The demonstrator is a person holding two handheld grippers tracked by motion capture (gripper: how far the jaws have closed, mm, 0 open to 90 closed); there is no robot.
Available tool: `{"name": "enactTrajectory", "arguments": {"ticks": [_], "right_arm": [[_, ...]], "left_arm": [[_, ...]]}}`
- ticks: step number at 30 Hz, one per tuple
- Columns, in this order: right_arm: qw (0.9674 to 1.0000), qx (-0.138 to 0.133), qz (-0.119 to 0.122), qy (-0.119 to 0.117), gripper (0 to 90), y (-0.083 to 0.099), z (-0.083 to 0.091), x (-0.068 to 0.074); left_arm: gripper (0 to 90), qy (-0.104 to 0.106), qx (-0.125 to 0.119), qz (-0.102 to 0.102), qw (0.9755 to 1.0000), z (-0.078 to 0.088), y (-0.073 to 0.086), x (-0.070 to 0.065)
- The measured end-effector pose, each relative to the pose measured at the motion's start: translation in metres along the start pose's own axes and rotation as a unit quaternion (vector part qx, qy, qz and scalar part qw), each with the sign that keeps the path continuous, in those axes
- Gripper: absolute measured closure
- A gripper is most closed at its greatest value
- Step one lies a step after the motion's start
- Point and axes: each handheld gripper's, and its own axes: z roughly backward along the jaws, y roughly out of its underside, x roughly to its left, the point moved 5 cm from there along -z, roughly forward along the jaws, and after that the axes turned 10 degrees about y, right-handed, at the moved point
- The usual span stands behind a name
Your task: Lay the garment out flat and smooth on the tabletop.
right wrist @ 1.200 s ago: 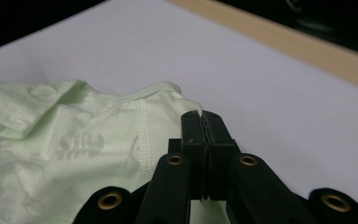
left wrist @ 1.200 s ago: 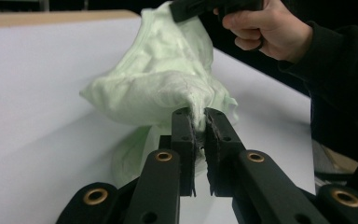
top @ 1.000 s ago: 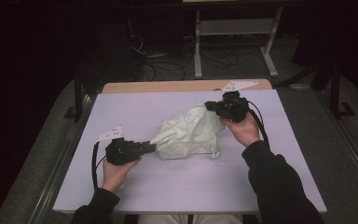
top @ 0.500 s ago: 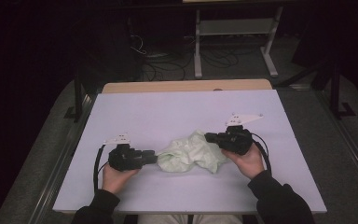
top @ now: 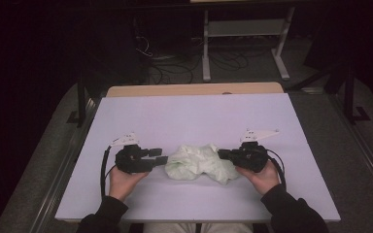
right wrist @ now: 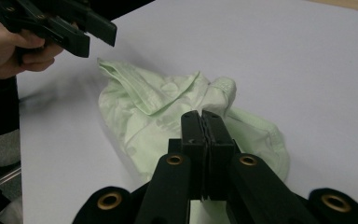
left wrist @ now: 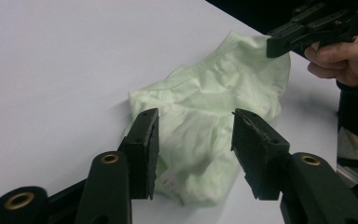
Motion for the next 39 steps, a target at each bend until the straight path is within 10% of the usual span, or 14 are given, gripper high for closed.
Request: {"name": "enactTrajectory", "arguments": {"ticks": [17,25,29,33,39], "right_arm": [[0.9999,0.009,-0.01,0.004,87.1,0.009,0.001,-0.002],[0.9998,0.016,-0.011,0.002,87.1,0.014,0.001,0.001],[0.9998,0.017,-0.012,0.003,86.9,0.014,0.001,0.001],[0.9998,0.014,-0.014,0.006,86.9,0.014,0.003,-0.001],[0.9996,0.006,-0.008,0.025,87.3,0.005,0.004,-0.013]], "left_arm": [[47.4,-0.012,0.119,-0.049,0.9916,-0.061,-0.019,-0.007],[49.5,-0.04,0.218,-0.052,0.9738,-0.083,-0.005,0.001],[77.2,-0.06,0.235,-0.054,0.9686,-0.084,-0.003,0.008],[84.9,-0.072,0.224,-0.057,0.9703,-0.08,-0.007,0.012],[86.1,-0.069,0.138,-0.033,0.9875,-0.068,-0.032,0.02]]}}
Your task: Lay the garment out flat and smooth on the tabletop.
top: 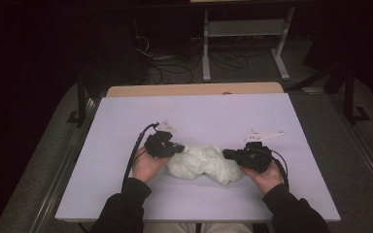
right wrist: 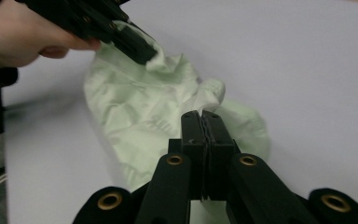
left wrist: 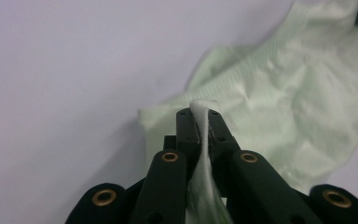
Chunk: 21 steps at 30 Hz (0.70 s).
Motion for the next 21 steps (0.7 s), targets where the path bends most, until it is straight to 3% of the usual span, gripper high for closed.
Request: {"name": "enactTrajectory", "arguments": {"ticks": [2,3,4,9,12,15,17,18,19,20,21], "right_arm": [[1.0,-0.003,-0.001,0.003,87.4,-0.003,0.0,-0.002],[0.9999,-0.012,-0.004,0.009,87.4,-0.011,0.002,-0.009],[0.9999,-0.012,-0.004,0.009,87.4,-0.011,0.002,-0.009],[0.9993,-0.024,0.002,0.029,87.5,-0.032,0.003,-0.025],[0.9985,-0.039,0.007,0.038,87.6,-0.055,0.008,-0.035],[0.9971,-0.06,0.015,0.046,87.6,-0.085,0.016,-0.041],[0.9955,-0.075,0.023,0.054,87.6,-0.104,0.021,-0.044],[0.9933,-0.096,0.029,0.059,87.5,-0.121,0.027,-0.044],[0.9933,-0.096,0.029,0.059,87.5,-0.121,0.027,-0.044],[0.9912,-0.111,0.037,0.062,87.6,-0.131,0.032,-0.043],[0.9912,-0.111,0.037,0.062,87.6,-0.131,0.032,-0.043]], "left_arm": [[86.1,0.002,-0.02,0.007,0.9998,0.005,-0.008,0.004],[86.3,0.002,-0.047,0.015,0.9988,0.011,-0.018,0.007],[86.3,0.002,-0.047,0.015,0.9988,0.011,-0.018,0.007],[86.5,0.0,-0.098,0.022,0.995,0.028,-0.045,0.015],[86.6,0.002,-0.13,0.026,0.9912,0.041,-0.062,0.022],[86.7,-0.01,-0.162,0.023,0.9864,0.059,-0.076,0.03],[86.8,-0.01,-0.196,0.028,0.9801,0.073,-0.084,0.036],[86.8,-0.005,-0.214,0.03,0.9763,0.08,-0.087,0.037],[86.8,0.003,-0.231,0.03,0.9725,0.084,-0.088,0.038],[86.7,0.013,-0.253,0.029,0.967,0.089,-0.088,0.037],[86.7,0.026,-0.271,0.028,0.9619,0.093,-0.086,0.036]]}}
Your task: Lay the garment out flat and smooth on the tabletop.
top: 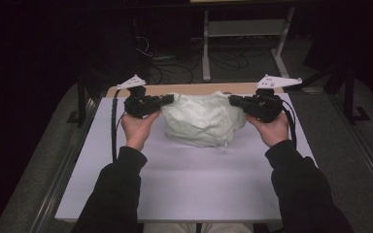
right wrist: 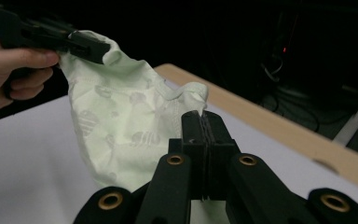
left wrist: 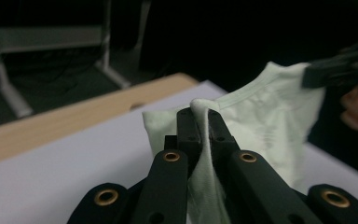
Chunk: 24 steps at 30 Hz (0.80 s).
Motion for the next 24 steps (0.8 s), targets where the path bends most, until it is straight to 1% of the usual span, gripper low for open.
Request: {"name": "enactTrajectory", "arguments": {"ticks": [1,2,4,6,8,9,10,11,12,13,15,16,18,19,20,21,22,23,24], "right_arm": [[1.0,-0.006,0.005,0.0,87.6,-0.003,0.002,0.001],[0.9999,-0.006,0.007,-0.003,87.5,-0.002,0.003,0.003],[0.9997,0.013,0.019,-0.008,87.6,0.011,0.002,0.009],[0.9992,0.029,0.02,-0.019,87.6,0.036,0.0,0.018],[0.9978,0.057,0.018,-0.028,87.6,0.066,-0.005,0.027],[0.9967,0.072,0.018,-0.034,87.6,0.081,-0.007,0.032],[0.9953,0.087,0.018,-0.04,87.6,0.095,-0.009,0.037],[0.9931,0.104,0.016,-0.051,87.6,0.115,-0.011,0.046],[0.9927,0.106,0.012,-0.057,87.5,0.12,-0.01,0.049],[0.9927,0.106,0.012,-0.057,87.5,0.12,-0.01,0.049],[0.9917,0.107,0.004,-0.071,87.5,0.129,-0.005,0.057],[0.9912,0.11,0.005,-0.074,87.5,0.131,-0.004,0.059],[0.9904,0.109,-0.004,-0.086,87.5,0.133,0.002,0.063],[0.9899,0.108,-0.011,-0.091,87.5,0.134,0.004,0.065],[0.9898,0.104,-0.018,-0.096,87.5,0.135,0.006,0.066],[0.989,0.105,-0.024,-0.101,87.5,0.138,0.007,0.068],[0.9877,0.111,-0.026,-0.107,87.5,0.141,0.007,0.07],[0.9847,0.129,-0.018,-0.116,87.5,0.147,0.005,0.076],[0.9836,0.133,-0.015,-0.121,87.5,0.148,0.005,0.078]], "left_arm": [[86.6,0.017,-0.015,0.005,0.9997,0.004,0.005,-0.002],[86.5,0.028,-0.02,0.007,0.9994,0.006,0.012,-0.003],[86.4,0.057,-0.029,0.016,0.9978,0.01,0.036,-0.007],[86.4,0.069,-0.035,0.022,0.9968,0.015,0.065,-0.01],[86.4,0.081,-0.031,0.045,0.9951,0.019,0.092,-0.01],[86.4,0.087,-0.03,0.054,0.9943,0.021,0.102,-0.011],[86.4,0.093,-0.027,0.061,0.9934,0.024,0.111,-0.011],[86.3,0.096,-0.02,0.065,0.9931,0.026,0.117,-0.012],[86.3,0.1,-0.009,0.063,0.9929,0.031,0.124,-0.014],[86.2,0.1,-0.009,0.063,0.9929,0.031,0.124,-0.014],[86.1,0.113,0.006,0.061,0.9916,0.037,0.13,-0.017],[86.0,0.126,0.013,0.062,0.99,0.041,0.133,-0.02],[85.6,0.147,0.029,0.061,0.9869,0.047,0.138,-0.026],[85.3,0.155,0.042,0.055,0.9854,0.049,0.142,-0.029],[85.0,0.163,0.06,0.051,0.9835,0.051,0.146,-0.032],[84.6,0.167,0.079,0.049,0.9815,0.054,0.151,-0.034],[84.5,0.173,0.095,0.047,0.9792,0.056,0.157,-0.035],[83.0,0.181,0.111,0.051,0.9759,0.058,0.162,-0.036],[81.3,0.185,0.137,0.057,0.9714,0.061,0.172,-0.037]]}}
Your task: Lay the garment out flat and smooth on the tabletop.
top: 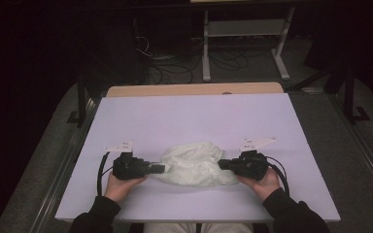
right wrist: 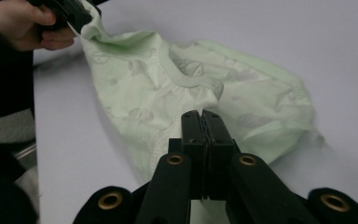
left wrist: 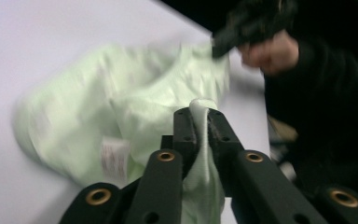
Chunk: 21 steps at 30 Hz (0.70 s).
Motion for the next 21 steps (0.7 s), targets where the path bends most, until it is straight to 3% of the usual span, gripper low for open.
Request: {"name": "enactTrajectory", "arguments": {"ticks": [1,4,6,11,13,16,21], "right_arm": [[1.0,0.0,0.0,0.0,87.5,0.0,0.0,0.0],[0.9998,0.008,0.005,-0.017,87.5,0.004,-0.003,0.009],[0.9994,0.021,0.012,-0.026,87.5,0.007,-0.006,0.015],[0.9987,0.03,0.019,-0.037,87.5,0.009,-0.01,0.021],[0.9984,0.034,0.025,-0.038,87.4,0.01,-0.01,0.023],[0.9983,0.035,0.024,-0.039,87.4,0.01,-0.011,0.024],[0.9983,0.036,0.027,-0.036,87.4,0.01,-0.01,0.023]], "left_arm": [[80.2,0.0,0.0,0.0,1.0,0.0,0.0,0.0],[78.9,-0.004,0.051,0.003,0.9987,0.003,0.013,-0.002],[76.2,-0.005,0.062,0.01,0.998,0.007,0.017,-0.003],[64.1,-0.024,0.03,0.042,0.9984,0.024,0.014,0.001],[57.4,-0.039,0.01,0.05,0.9979,0.032,0.011,0.002],[54.7,-0.054,-0.012,0.057,0.9969,0.041,0.005,0.003],[49.3,-0.094,-0.009,0.062,0.9936,0.046,-0.007,0.004]]}}
